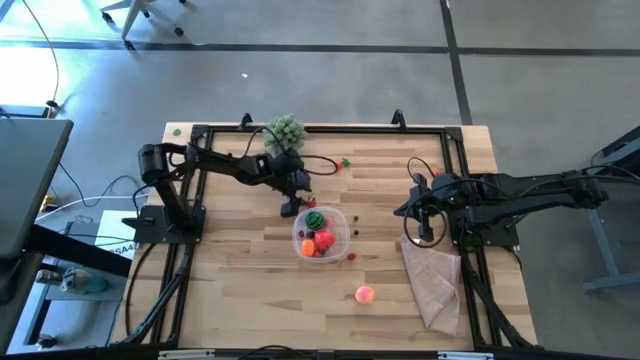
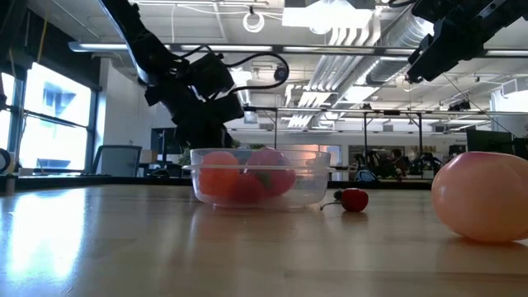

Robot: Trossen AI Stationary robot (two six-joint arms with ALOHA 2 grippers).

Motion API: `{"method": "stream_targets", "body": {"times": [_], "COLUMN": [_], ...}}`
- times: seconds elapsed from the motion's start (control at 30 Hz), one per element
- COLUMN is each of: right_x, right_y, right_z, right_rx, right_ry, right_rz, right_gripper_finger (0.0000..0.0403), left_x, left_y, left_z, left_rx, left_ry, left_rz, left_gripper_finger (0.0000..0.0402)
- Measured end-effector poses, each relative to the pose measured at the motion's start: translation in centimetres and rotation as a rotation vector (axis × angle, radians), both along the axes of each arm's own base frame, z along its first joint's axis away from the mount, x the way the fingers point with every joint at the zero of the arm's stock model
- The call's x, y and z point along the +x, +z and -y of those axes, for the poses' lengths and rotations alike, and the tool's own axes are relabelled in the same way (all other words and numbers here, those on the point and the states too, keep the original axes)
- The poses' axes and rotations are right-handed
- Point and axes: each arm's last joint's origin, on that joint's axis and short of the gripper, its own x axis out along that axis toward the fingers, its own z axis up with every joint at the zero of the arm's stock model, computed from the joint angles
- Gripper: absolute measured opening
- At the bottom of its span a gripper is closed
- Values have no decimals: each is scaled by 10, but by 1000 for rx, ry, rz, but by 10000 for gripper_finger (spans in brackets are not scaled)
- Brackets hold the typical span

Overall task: Pick and placing Produce into tupperware
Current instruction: Put the strawberry into the transparent container

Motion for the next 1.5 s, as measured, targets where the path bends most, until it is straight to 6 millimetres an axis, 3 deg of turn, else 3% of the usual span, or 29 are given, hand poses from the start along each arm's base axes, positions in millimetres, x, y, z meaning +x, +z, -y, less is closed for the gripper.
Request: {"method": "stream_targets", "body": {"times": [0.77, 1.5], "right_x": [0, 0], "right_y": [0, 0], "right_z": [0, 0], "right_rx": [0, 0], "right_ry": [0, 0], "right_rz": [-1, -1], "right_gripper_finger": [0, 0], "left_x": [8, 11], "left_y": [-20, -17], "left_z": [3, 0], "left_rx": [4, 89], "left_ry": [-19, -31], "left_rz": [-20, 21], "left_gripper_finger": [221, 220]}}
